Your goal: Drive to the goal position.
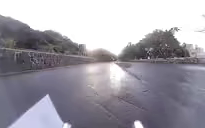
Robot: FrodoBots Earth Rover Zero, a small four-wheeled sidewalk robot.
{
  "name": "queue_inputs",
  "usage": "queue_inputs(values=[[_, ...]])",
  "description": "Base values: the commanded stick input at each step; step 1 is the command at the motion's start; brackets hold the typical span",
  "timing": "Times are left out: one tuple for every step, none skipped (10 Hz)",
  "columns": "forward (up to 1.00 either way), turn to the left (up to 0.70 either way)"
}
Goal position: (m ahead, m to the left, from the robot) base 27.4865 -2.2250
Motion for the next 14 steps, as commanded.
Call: queue_inputs(values=[[0.5,-0.3],[0.5,-0.49],[0.5,-0.25],[0.5,0.0],[0.5,-0.06],[0.5,-0.16],[0.5,-0.37],[0.5,-0.12],[0.5,-0.02],[0.5,0.0],[0.5,0.0],[0.5,0.0],[0.5,0.0],[0.5,-0.24]])
